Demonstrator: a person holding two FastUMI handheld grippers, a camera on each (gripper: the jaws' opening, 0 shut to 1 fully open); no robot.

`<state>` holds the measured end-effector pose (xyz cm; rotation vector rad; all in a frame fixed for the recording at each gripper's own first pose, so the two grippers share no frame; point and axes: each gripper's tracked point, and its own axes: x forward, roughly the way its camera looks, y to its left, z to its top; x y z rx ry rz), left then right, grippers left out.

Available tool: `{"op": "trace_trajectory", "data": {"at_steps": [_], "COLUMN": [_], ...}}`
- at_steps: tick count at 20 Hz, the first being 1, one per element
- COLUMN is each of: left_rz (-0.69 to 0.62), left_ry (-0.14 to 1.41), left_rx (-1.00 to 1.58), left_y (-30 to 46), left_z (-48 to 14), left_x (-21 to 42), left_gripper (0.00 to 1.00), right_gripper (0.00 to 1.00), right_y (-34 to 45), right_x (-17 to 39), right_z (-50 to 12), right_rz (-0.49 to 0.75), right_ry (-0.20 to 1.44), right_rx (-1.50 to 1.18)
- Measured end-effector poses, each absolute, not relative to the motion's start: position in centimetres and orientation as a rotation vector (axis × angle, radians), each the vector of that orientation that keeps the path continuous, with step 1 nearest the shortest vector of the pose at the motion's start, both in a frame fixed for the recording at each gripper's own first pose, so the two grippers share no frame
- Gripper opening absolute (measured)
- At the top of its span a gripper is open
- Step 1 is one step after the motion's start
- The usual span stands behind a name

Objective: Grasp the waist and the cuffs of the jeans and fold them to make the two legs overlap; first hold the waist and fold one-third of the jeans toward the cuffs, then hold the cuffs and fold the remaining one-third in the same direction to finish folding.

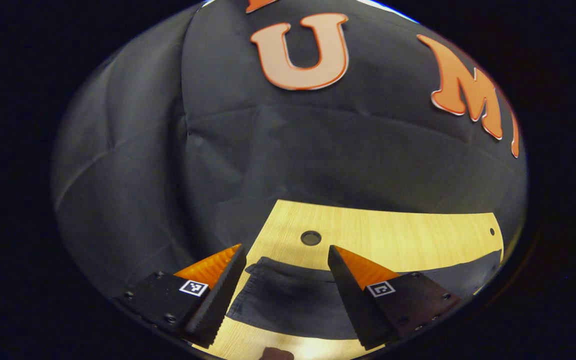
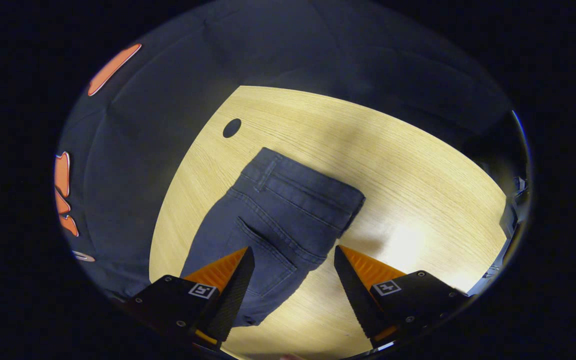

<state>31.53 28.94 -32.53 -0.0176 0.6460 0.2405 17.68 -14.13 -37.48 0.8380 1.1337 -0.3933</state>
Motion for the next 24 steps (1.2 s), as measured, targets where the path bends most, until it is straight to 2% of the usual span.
{"op": "trace_trajectory", "data": {"at_steps": [10, 15, 17, 18, 19, 21, 23, 24], "left_rz": [0.119, 0.068, 0.052, 0.042, 0.028, 0.018, 0.016, 0.023], "left_ry": [0.326, 0.226, 0.213, 0.206, 0.210, 0.211, 0.215, 0.215], "left_rx": [0.025, 0.068, 0.068, 0.062, 0.054, 0.049, 0.030, 0.030], "left_y": [24.1, 21.0, 19.5, 18.8, 17.6, 14.6, 12.9, 12.5], "left_z": [-18.6, -14.9, -14.2, -13.9, -14.0, -14.5, -15.0, -15.1], "left_x": [26.1, 21.9, 20.6, 19.9, 20.0, 20.0, 19.1, 18.6], "left_gripper": [0.99, 0.99, 0.99, 0.98, 0.99, 0.98, 0.98, 0.98], "right_gripper": [0.98, 0.97, 0.92, 0.77, 0.80, 0.59, 0.50, 0.38], "right_y": [-14.2, -13.7, -13.9, -14.0, -13.8, -13.7, -13.5, -13.3], "right_x": [18.4, 18.6, 18.3, 18.4, 18.5, 18.8, 19.2, 19.1], "right_z": [-39.7, -41.1, -41.4, -41.4, -41.5, -41.9, -42.2, -42.3], "right_rz": [-0.404, -0.397, -0.402, -0.410, -0.409, -0.404, -0.404, -0.391], "right_ry": [1.119, 1.132, 1.139, 1.126, 1.119, 1.103, 1.085, 1.074], "right_rx": [0.848, 0.837, 0.821, 0.827, 0.838, 0.839, 0.822, 0.803]}}
